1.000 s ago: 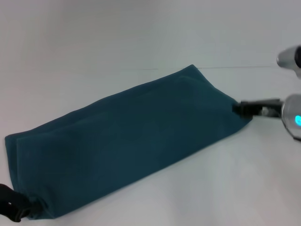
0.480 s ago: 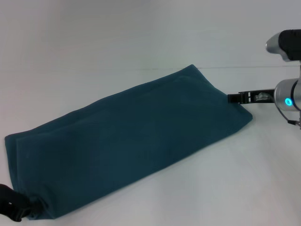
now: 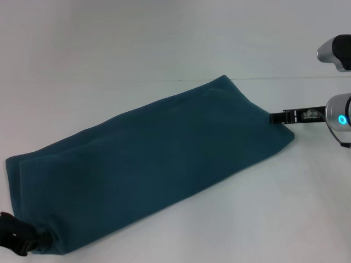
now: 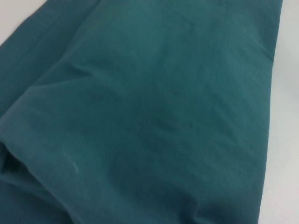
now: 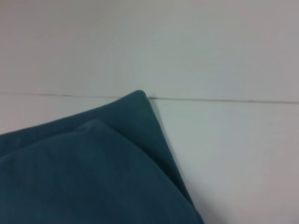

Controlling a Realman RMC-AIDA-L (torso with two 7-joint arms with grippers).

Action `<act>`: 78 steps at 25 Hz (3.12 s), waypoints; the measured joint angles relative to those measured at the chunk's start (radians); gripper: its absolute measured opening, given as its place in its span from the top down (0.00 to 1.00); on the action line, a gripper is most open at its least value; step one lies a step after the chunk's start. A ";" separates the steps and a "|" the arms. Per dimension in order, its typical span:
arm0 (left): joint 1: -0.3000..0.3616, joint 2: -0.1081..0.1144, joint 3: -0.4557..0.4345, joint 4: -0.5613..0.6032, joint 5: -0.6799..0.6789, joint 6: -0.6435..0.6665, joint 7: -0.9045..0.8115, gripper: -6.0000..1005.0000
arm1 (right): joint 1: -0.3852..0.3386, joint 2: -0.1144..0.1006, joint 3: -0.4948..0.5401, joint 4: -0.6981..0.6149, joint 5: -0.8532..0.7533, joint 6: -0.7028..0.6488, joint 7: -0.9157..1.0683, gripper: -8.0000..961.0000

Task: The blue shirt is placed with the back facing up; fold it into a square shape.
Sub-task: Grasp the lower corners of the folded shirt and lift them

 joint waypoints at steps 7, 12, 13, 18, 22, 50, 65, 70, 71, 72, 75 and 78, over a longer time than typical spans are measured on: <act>-0.009 0.005 0.001 -0.021 0.000 0.000 0.004 0.97 | 0.011 0.004 0.000 0.036 0.000 -0.002 -0.011 0.20; -0.011 0.007 0.004 -0.026 0.000 -0.002 0.005 0.97 | 0.018 0.007 0.000 0.049 0.001 -0.001 -0.014 0.21; -0.012 0.008 0.004 -0.026 0.000 -0.003 0.005 0.97 | 0.021 0.007 0.000 0.054 0.002 -0.001 -0.015 0.21; -0.012 0.008 0.001 -0.026 0.000 -0.003 0.005 0.97 | 0.037 0.007 0.004 0.090 0.043 0.006 -0.052 0.21; -0.012 0.008 0.001 -0.029 0.000 -0.003 0.005 0.97 | 0.054 0.005 0.031 0.129 0.064 0.009 -0.085 0.22; -0.009 0.009 0.005 -0.040 0.002 -0.005 0.007 0.97 | 0.067 0.005 0.045 0.181 0.059 0.025 -0.108 0.46; -0.007 0.009 0.001 -0.040 0.004 -0.001 0.010 0.97 | 0.044 0.009 0.021 0.162 0.055 0.026 -0.108 0.97; -0.003 0.009 0.000 -0.040 0.003 0.005 0.014 0.97 | -0.047 0.021 -0.090 0.024 0.069 0.017 -0.065 0.97; -0.003 0.009 0.000 -0.040 0.003 0.005 0.014 0.97 | -0.070 0.021 -0.122 -0.010 0.074 0.014 -0.045 0.97; -0.003 0.009 0.000 -0.040 0.002 0.006 0.015 0.97 | -0.099 0.021 -0.162 -0.054 0.076 0.010 -0.015 0.97; -0.002 0.009 -0.001 -0.038 0.002 0.009 0.016 0.97 | -0.182 0.022 -0.256 -0.181 0.077 -0.006 0.053 0.97; -0.002 0.009 -0.001 -0.037 -0.004 0.024 0.023 0.97 | -0.251 0.022 -0.312 -0.276 0.075 -0.021 0.093 0.97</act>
